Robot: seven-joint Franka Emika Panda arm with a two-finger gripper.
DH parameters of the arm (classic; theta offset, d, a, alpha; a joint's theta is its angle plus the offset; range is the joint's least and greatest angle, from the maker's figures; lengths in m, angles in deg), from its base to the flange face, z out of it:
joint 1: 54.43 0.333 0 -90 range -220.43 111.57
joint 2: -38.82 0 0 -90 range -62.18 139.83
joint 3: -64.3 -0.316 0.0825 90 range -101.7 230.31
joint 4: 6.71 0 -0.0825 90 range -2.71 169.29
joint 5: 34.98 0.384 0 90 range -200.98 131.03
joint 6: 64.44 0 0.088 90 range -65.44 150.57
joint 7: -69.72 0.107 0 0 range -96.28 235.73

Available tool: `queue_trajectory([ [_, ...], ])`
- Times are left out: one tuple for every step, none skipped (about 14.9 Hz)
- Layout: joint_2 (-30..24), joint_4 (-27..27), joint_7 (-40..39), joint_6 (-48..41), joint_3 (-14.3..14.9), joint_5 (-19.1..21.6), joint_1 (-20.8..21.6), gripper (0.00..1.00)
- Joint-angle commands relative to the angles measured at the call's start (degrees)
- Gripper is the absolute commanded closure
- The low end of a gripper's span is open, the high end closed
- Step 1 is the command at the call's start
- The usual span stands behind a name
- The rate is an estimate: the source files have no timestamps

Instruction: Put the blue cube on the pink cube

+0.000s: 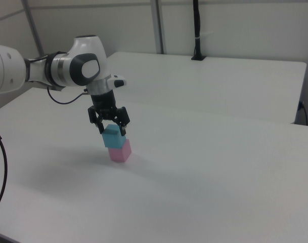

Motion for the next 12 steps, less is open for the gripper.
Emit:
queue_trajectory([
  [-4.16,-0.51,2.72,-4.68,0.43,-1.1,0.89,0.0],
  [-5.92,-0.51,2.99,-6.61,0.43,-1.1,0.54,0.0],
  [-7.68,-0.51,3.08,-8.46,0.43,-1.1,0.19,0.0],
  [-9.26,-0.59,3.08,-10.57,0.34,-1.1,-0.07,0.0],
  [-10.58,-0.77,3.08,-12.59,0.34,-1.02,-0.68,0.0],
  [-11.81,-1.38,3.17,-14.52,0.25,-1.02,-1.21,0.0],
  [-12.78,-1.82,3.43,-16.63,0.25,-1.02,-2.09,0.0],
  [-13.92,-1.91,3.78,-17.96,0.25,-1.1,-2.97,0.0],
  [-15.24,-1.91,4.04,-18.14,0.25,-1.1,-3.93,0.0],
  [-16.47,-1.83,3.96,-18.23,0.16,-1.02,-5.16,0.0],
  [-17.18,-1.83,3.87,-18.15,0.16,-1.02,-6.04,0.0],
  [-17.8,-1.91,3.43,-18.15,0.16,-0.84,-6.92,0.0],
])
